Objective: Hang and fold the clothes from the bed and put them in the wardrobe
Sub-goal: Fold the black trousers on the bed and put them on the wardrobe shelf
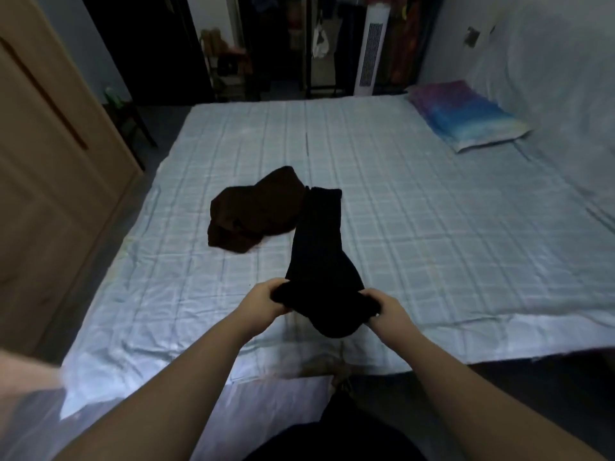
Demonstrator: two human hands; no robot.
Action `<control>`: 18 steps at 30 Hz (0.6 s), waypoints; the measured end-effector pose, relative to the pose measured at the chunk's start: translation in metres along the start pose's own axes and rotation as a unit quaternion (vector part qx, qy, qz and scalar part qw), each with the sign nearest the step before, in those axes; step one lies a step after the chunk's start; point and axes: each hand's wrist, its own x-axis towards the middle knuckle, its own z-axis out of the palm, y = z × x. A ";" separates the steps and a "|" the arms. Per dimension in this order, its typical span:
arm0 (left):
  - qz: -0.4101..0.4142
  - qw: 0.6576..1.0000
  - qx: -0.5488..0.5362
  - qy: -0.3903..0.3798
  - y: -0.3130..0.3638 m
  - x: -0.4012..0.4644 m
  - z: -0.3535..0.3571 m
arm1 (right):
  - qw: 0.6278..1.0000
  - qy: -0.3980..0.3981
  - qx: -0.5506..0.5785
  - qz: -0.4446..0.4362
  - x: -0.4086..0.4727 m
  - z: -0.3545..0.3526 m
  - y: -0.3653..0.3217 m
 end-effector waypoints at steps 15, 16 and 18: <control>-0.178 0.959 0.027 -0.219 -0.034 -0.017 -0.016 | 0.969 -0.222 0.076 0.080 -0.026 -0.003 0.009; -0.174 0.956 0.010 -0.235 -0.028 -0.011 -0.018 | 0.966 -0.224 0.094 0.088 -0.022 -0.007 0.010; -0.160 0.955 -0.020 -0.247 -0.017 0.006 -0.019 | 0.964 -0.211 0.128 0.095 -0.012 -0.015 0.010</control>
